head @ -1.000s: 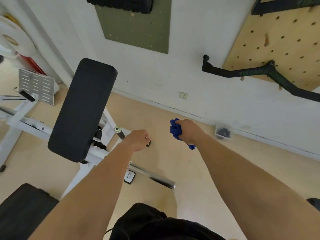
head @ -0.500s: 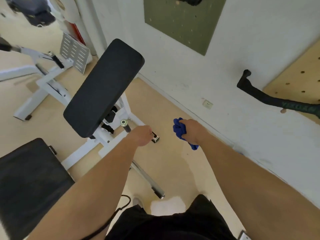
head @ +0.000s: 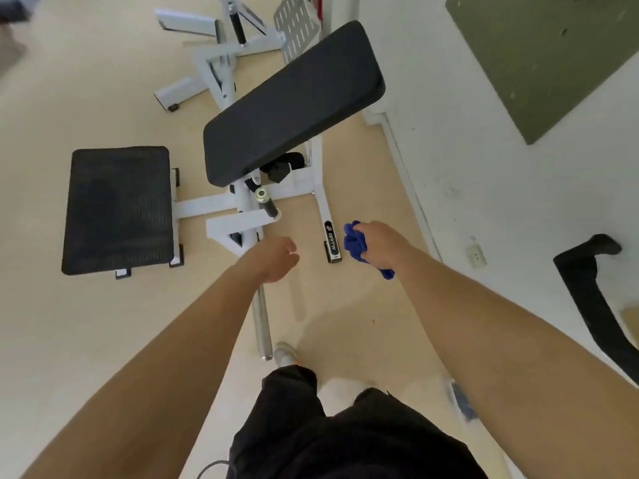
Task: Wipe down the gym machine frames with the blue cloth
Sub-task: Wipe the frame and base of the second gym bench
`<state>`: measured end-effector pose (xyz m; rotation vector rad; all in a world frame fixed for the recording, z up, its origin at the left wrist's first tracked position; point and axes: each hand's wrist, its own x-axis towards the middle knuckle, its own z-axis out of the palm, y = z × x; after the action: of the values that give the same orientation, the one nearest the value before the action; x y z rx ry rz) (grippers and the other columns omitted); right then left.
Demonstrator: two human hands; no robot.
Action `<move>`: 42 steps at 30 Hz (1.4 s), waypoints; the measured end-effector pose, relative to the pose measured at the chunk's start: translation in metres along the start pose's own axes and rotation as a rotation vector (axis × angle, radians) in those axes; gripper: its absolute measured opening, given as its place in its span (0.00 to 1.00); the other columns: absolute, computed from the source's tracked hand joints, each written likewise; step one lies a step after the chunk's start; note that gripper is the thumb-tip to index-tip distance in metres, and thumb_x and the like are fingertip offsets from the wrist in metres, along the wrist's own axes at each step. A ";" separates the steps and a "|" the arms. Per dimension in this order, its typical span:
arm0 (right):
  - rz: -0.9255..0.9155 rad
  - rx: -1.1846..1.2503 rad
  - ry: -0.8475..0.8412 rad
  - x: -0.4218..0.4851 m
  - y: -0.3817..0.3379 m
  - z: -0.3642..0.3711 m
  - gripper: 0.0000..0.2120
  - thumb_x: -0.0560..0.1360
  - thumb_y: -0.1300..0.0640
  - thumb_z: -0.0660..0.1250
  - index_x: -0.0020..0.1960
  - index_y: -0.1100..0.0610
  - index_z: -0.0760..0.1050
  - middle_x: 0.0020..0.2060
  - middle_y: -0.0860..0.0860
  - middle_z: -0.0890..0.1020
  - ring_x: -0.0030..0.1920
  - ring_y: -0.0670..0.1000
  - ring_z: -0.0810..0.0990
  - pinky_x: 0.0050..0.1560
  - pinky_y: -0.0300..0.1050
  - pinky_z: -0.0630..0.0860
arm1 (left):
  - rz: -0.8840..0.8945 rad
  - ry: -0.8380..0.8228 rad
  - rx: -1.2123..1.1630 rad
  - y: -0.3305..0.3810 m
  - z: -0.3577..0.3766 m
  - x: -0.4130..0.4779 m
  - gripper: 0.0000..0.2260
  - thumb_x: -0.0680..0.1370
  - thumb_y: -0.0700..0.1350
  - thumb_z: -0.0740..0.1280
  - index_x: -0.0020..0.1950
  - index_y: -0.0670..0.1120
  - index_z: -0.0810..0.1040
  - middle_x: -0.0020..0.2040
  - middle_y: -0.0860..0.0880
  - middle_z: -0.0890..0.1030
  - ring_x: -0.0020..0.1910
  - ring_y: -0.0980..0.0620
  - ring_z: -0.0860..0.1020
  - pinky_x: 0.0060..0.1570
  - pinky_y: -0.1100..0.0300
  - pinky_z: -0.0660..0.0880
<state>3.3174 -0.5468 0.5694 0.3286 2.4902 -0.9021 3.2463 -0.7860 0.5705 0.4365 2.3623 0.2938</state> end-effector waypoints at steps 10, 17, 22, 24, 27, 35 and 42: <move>-0.006 0.085 -0.153 0.087 0.027 -0.005 0.11 0.71 0.74 0.59 0.53 0.68 0.68 0.41 0.64 0.72 0.32 0.50 0.61 0.27 0.50 0.64 | -0.177 -0.033 -0.240 0.001 0.051 0.102 0.14 0.81 0.49 0.63 0.63 0.46 0.78 0.62 0.47 0.79 0.60 0.45 0.76 0.58 0.55 0.72; 0.069 -0.010 -0.288 0.207 0.127 0.029 0.09 0.68 0.73 0.57 0.41 0.61 0.66 0.28 0.41 0.73 0.31 0.50 0.68 0.31 0.48 0.63 | -0.334 -0.069 -0.440 0.005 0.140 0.207 0.14 0.79 0.47 0.61 0.60 0.43 0.79 0.60 0.43 0.80 0.59 0.42 0.77 0.55 0.54 0.72; -0.035 -0.013 -0.292 0.337 0.219 0.107 0.14 0.70 0.67 0.62 0.39 0.47 0.69 0.41 0.51 0.77 0.37 0.59 0.77 0.32 0.50 0.74 | -0.401 -0.027 -0.470 -0.024 0.224 0.325 0.15 0.79 0.49 0.61 0.65 0.50 0.77 0.63 0.47 0.79 0.61 0.46 0.76 0.60 0.56 0.73; -0.085 -0.036 -0.239 0.387 0.259 0.151 0.09 0.72 0.66 0.66 0.50 0.56 0.73 0.46 0.55 0.80 0.45 0.59 0.80 0.43 0.52 0.78 | -0.401 0.038 -0.487 -0.042 0.257 0.379 0.15 0.80 0.49 0.62 0.65 0.51 0.76 0.62 0.48 0.79 0.60 0.46 0.76 0.60 0.54 0.73; -0.108 0.018 -0.198 0.456 0.310 0.220 0.23 0.74 0.65 0.68 0.68 0.58 0.71 0.62 0.54 0.78 0.55 0.58 0.79 0.54 0.55 0.77 | -0.335 0.056 -0.402 -0.073 0.309 0.466 0.17 0.80 0.50 0.62 0.69 0.50 0.73 0.63 0.49 0.79 0.59 0.47 0.77 0.58 0.55 0.73; -0.430 0.115 -0.075 0.623 0.407 0.332 0.31 0.75 0.58 0.71 0.75 0.50 0.65 0.65 0.46 0.76 0.58 0.50 0.78 0.54 0.40 0.72 | 0.013 0.254 -0.348 -0.139 0.418 0.672 0.30 0.73 0.51 0.72 0.74 0.54 0.67 0.62 0.52 0.77 0.53 0.52 0.77 0.56 0.52 0.76; -0.555 0.008 0.089 0.677 0.444 0.332 0.14 0.73 0.42 0.71 0.50 0.49 0.72 0.43 0.42 0.76 0.42 0.49 0.75 0.41 0.46 0.69 | 0.163 0.749 -0.357 -0.148 0.445 0.710 0.09 0.71 0.46 0.72 0.50 0.49 0.77 0.50 0.55 0.75 0.47 0.55 0.77 0.44 0.54 0.78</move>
<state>3.0135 -0.3845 -0.2352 -0.3494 2.7087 -1.1209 3.0236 -0.6072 -0.2307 0.3868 2.8966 1.0957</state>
